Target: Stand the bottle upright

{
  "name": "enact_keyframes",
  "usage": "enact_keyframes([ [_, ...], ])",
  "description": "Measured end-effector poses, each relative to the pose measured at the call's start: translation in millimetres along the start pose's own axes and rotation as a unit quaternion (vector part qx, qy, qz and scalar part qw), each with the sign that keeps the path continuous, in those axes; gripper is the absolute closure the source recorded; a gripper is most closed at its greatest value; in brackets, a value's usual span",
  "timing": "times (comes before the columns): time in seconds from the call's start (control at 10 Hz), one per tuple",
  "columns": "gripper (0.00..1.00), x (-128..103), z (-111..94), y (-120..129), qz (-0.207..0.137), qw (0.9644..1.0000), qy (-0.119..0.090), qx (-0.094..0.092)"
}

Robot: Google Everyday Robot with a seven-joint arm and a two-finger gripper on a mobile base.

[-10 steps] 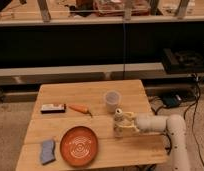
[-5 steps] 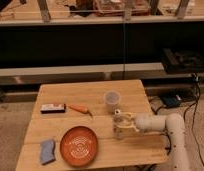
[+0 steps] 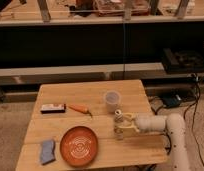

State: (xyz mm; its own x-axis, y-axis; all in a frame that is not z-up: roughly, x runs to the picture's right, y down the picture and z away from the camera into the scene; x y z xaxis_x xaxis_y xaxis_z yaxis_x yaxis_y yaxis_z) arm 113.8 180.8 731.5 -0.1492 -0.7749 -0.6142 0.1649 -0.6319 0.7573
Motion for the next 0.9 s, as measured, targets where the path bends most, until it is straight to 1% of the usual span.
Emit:
enact_keyframes([
  [0.2,0.44,-0.7,-0.6,0.0,0.002,1.0,0.0,0.0],
  [0.3,0.31,-1.2,-1.5,-0.1,0.003,1.0,0.0,0.001],
  [0.4,0.23,-1.8,-2.1,-1.0,0.003,1.0,-0.002,0.003],
  [0.5,0.2,-1.5,-3.0,-1.0,0.003,1.0,-0.002,0.002],
  [0.9,0.2,4.6,-8.5,-1.4,0.0,1.0,-0.008,0.001],
])
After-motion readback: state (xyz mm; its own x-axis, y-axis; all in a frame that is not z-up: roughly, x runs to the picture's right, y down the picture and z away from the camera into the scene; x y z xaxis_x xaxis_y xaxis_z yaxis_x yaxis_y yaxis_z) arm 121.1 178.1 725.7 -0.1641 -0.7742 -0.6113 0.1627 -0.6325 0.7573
